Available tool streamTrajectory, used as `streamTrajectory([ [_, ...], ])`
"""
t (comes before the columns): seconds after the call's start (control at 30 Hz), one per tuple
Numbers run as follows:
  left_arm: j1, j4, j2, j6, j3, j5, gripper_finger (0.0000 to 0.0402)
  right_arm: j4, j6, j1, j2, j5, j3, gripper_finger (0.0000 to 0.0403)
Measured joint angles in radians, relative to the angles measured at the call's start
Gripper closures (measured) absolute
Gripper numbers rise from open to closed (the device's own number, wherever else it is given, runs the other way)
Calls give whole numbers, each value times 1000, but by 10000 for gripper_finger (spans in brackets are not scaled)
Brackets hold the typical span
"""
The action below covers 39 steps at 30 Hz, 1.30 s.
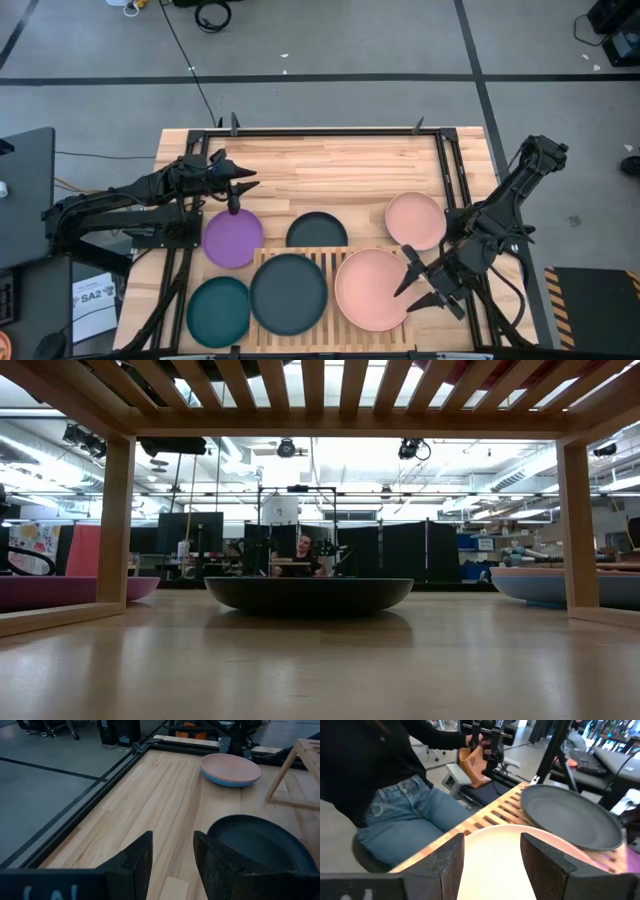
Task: Place and stack plates onto a shelf
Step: Stack the dark green plate on top of the black plate on the shelf
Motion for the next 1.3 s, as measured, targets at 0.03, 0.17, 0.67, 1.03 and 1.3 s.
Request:
streamTrajectory([
  [0.03,0,0,0,0,0,0,253,0,-7,-7,0,0,0,204],
  [0.17,0,0,0,-69,0,1,253,5,-21,-35,-7,0,0,204],
  [0.67,-108,-230,0,-500,0,284,253,-23,-15,-86,-87,0,0,204],
  [1.03,-390,-496,0,-892,0,367,253,-30,-15,-128,-91,-1,0,204],
  [1.3,-626,-638,0,-1188,0,349,253,-30,-15,-139,-91,-4,0,204],
])
